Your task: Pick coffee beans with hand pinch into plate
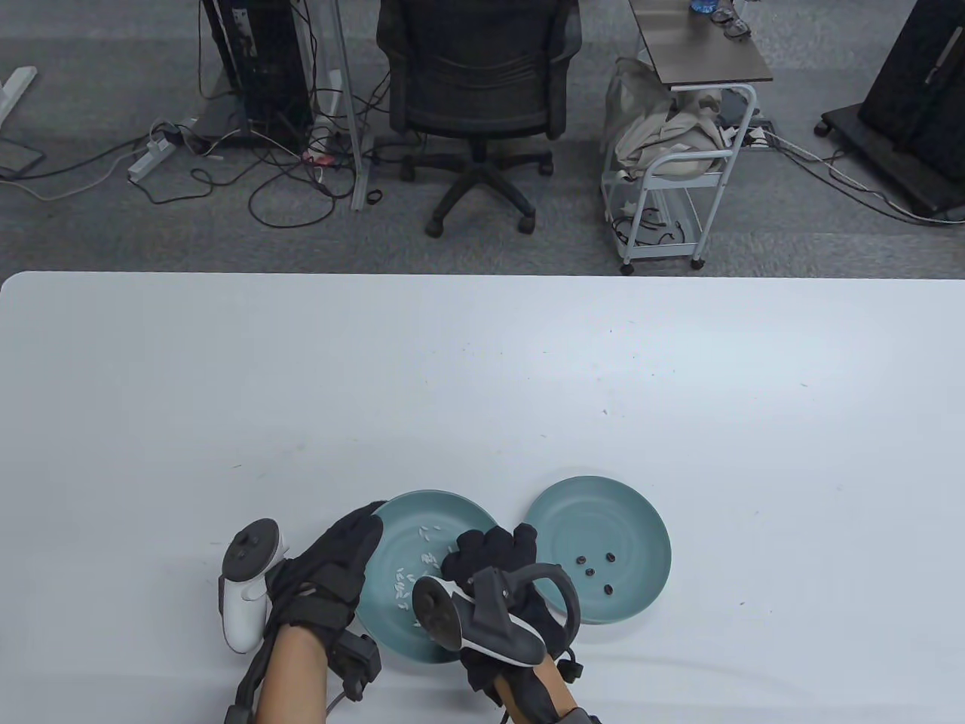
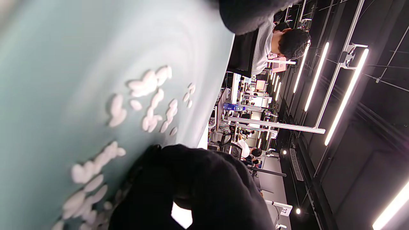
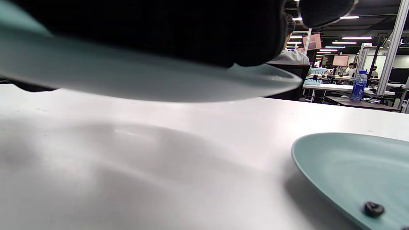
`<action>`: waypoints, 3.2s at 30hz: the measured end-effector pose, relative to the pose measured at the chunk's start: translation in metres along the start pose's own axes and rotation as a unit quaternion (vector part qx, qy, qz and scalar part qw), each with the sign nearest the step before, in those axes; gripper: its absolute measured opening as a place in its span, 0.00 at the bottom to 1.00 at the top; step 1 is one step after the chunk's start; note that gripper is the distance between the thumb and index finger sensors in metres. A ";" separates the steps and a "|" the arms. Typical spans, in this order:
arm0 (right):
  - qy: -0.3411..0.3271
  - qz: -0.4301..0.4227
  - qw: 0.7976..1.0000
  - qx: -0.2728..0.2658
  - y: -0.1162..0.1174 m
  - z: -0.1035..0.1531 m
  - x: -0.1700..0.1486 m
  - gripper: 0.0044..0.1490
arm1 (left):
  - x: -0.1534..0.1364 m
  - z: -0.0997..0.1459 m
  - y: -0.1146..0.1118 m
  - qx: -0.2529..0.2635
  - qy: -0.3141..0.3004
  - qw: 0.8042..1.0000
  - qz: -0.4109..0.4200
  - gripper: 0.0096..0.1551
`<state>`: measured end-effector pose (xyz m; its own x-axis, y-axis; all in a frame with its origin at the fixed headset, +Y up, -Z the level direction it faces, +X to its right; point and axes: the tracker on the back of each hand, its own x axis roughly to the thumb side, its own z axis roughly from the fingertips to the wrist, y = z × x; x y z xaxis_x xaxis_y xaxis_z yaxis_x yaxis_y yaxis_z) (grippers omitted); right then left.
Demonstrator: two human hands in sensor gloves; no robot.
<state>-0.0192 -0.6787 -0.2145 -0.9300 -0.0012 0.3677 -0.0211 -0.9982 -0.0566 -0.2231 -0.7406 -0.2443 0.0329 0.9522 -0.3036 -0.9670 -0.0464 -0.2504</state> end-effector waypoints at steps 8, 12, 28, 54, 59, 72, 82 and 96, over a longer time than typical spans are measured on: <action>0.006 -0.067 0.997 -0.029 -0.003 0.001 -0.015 0.25 | 0.003 0.000 -0.003 -0.001 -0.012 1.000 0.001 0.31; 0.002 -0.054 0.998 -0.022 0.000 0.000 -0.011 0.24 | 0.002 0.001 -0.003 0.001 -0.007 1.000 -0.003 0.31; 0.045 -0.210 0.973 -0.089 -0.019 0.009 -0.052 0.24 | 0.002 0.001 -0.001 0.014 -0.009 1.000 -0.002 0.31; 0.268 -0.054 0.960 0.056 0.042 -0.001 -0.145 0.24 | 0.002 0.001 -0.002 0.013 -0.011 1.000 -0.010 0.31; 0.263 -0.012 0.961 0.089 0.049 -0.002 -0.143 0.23 | 0.002 0.001 -0.004 0.011 -0.010 1.000 -0.008 0.31; 0.245 0.073 0.957 0.137 0.058 -0.009 -0.131 0.22 | 0.002 0.001 -0.003 0.013 -0.011 1.000 -0.013 0.31; 0.252 0.063 0.957 0.130 0.058 -0.007 -0.133 0.22 | 0.002 0.001 -0.004 0.011 -0.012 1.000 -0.011 0.31; 0.275 0.046 0.960 0.018 0.045 0.002 -0.134 0.26 | 0.003 0.001 -0.003 0.013 -0.013 1.000 -0.008 0.31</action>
<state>0.1055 -0.7233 -0.2648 -0.9805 -0.0676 -0.1843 0.0742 -0.9968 -0.0291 -0.2200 -0.7376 -0.2433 0.0423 0.9602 -0.2762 -0.9725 -0.0238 -0.2318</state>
